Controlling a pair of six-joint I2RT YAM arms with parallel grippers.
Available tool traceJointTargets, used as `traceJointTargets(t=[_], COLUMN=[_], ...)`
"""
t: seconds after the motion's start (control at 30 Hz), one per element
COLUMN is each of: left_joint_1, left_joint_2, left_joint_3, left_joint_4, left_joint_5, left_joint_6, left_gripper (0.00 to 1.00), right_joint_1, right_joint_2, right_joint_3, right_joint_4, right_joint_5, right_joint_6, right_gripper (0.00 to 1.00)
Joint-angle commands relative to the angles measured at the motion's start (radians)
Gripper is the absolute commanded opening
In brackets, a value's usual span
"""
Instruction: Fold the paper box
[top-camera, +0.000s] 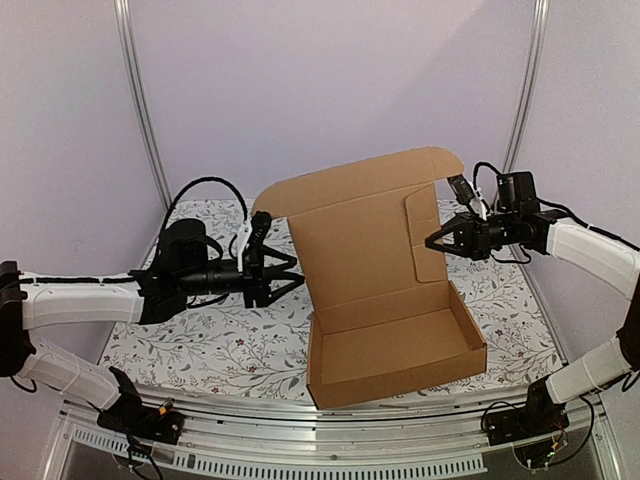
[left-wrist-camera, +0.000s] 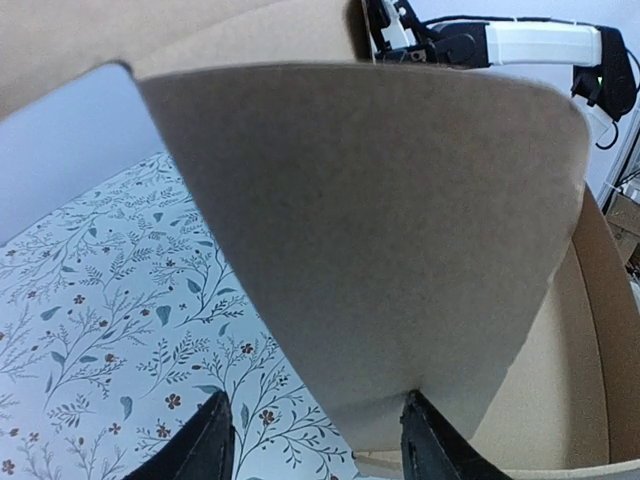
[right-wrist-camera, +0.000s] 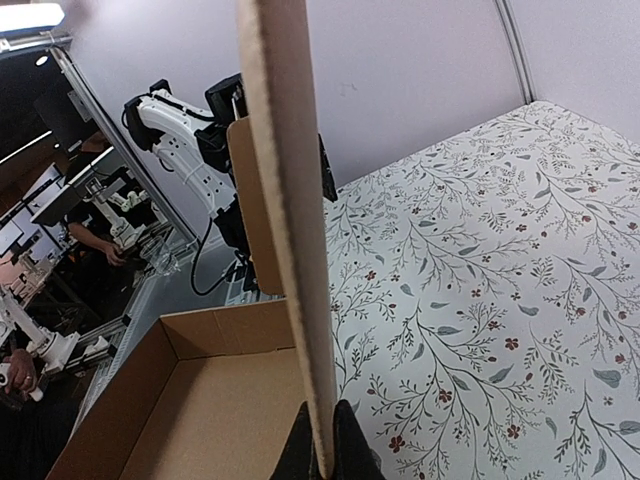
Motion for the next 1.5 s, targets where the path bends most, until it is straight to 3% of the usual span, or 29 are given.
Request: traceJointTargets(t=[0.0,0.2,0.4,0.53,0.67,0.73,0.87,1.0,1.17,1.3,1.47], left_joint_1=[-0.071,-0.109,-0.113,-0.117,-0.122,-0.122,-0.122,-0.122,-0.122,-0.122,-0.122], left_joint_2=[0.112,0.202,0.231,0.209,0.158,0.130,0.065,0.001,-0.025,-0.023,-0.004], left_joint_3=[0.065,0.082,0.093,0.071,0.025,0.012,0.021,0.041,0.070,0.078,0.084], left_joint_4=[0.113,0.253,0.286,0.306,0.331,0.299,0.112,-0.043,-0.159,-0.174,-0.169], left_joint_5=[0.029,-0.017,-0.018,-0.051,-0.096,-0.097,-0.082,-0.088,-0.097,-0.105,-0.109], left_joint_6=[-0.003,-0.013,-0.024,-0.030,-0.022,-0.010,0.053,0.096,0.149,0.161,0.161], left_gripper=[0.57,0.49,0.13,0.00,0.00,0.00,0.00,0.00,0.00,0.00,0.00], right_joint_1=[0.032,0.049,0.049,0.049,0.049,0.042,-0.040,-0.127,-0.128,-0.119,-0.099], right_joint_2=[0.014,0.029,0.037,0.034,0.039,0.038,0.015,0.010,-0.031,-0.033,-0.038], right_joint_3=[0.000,0.002,0.001,-0.006,-0.010,-0.002,0.074,0.226,0.270,0.306,0.303], right_joint_4=[-0.004,-0.008,-0.010,-0.012,-0.015,-0.018,-0.067,-0.248,-0.252,-0.250,-0.243], right_joint_5=[-0.018,-0.051,-0.041,-0.007,0.033,0.049,0.034,0.000,0.026,0.085,0.094], right_joint_6=[0.012,0.015,0.011,-0.004,-0.016,-0.015,0.001,-0.107,-0.138,-0.132,-0.132], right_gripper=[0.00,0.01,0.01,0.05,0.11,0.21,0.41,0.52,0.68,0.70,0.57])
